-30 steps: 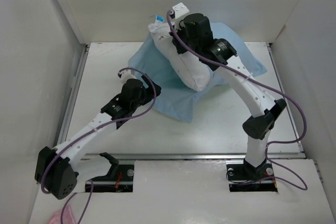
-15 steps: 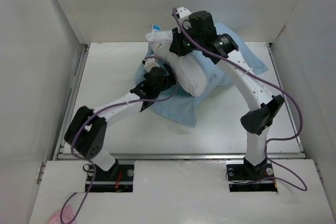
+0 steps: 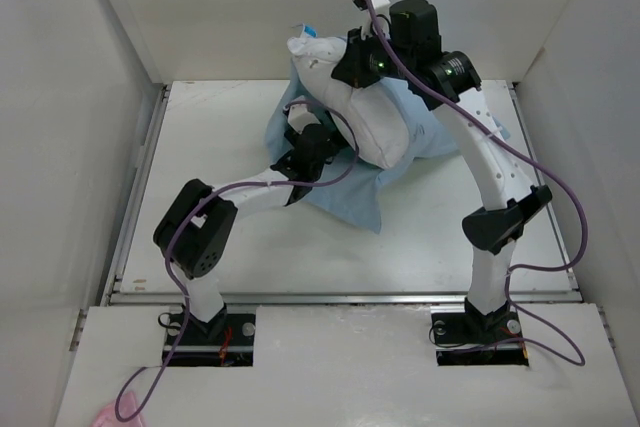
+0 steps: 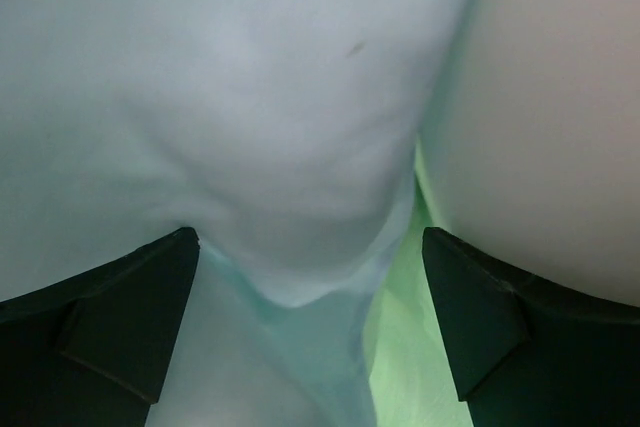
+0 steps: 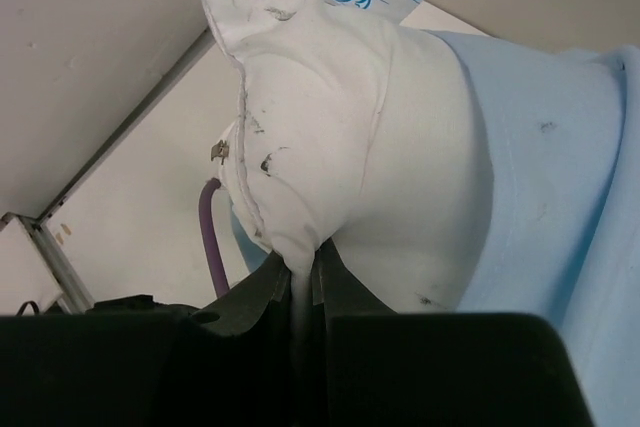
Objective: Put the pillow into the pillowcase
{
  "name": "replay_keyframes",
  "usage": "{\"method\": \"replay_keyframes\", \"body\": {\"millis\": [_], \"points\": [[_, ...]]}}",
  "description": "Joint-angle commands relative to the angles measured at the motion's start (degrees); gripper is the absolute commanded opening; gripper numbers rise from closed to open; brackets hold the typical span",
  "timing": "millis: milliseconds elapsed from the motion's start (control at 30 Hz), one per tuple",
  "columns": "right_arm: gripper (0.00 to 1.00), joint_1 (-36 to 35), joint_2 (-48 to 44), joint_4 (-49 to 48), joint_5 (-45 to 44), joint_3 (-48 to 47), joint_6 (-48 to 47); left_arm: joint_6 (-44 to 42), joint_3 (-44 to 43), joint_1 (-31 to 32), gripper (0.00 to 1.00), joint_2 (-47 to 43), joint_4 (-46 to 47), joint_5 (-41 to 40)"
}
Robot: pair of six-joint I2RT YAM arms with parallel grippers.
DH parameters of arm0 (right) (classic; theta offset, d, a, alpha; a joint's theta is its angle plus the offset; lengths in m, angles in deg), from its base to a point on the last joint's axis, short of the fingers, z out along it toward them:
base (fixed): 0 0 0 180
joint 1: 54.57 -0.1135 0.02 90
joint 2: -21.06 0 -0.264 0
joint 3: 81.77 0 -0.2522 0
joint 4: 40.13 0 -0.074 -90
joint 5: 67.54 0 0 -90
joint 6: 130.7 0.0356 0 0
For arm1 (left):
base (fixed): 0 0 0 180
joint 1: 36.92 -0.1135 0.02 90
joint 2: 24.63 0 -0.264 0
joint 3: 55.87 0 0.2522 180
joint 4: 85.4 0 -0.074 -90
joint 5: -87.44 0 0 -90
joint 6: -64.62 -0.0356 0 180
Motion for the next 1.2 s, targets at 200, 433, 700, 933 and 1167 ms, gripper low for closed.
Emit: {"method": "replay_keyframes", "body": {"millis": [200, 433, 700, 933, 1167], "points": [[0.0, -0.8, -3.6, -5.6, 9.2, 0.2, 3.9, -2.9, -12.8, 1.7, 1.0, 7.9, 0.3, -6.6], [0.0, -0.8, -6.7, -7.0, 14.0, 4.0, 4.9, -2.0, -23.0, 1.7, 0.94, 17.7, -3.5, -6.2], [0.0, 2.0, -10.0, -7.5, 7.9, 10.0, 4.9, 4.0, -20.6, -4.7, 0.0, 10.9, -22.0, -5.9], [0.0, 2.7, -10.6, -7.0, -3.2, 17.8, 0.8, 1.5, 3.7, -10.7, 0.0, -11.2, -20.4, -3.2], [0.0, -2.9, -9.1, -8.5, -8.6, 25.3, -15.5, 0.1, 7.8, -14.3, 0.0, -25.2, -28.8, 0.1]]}}
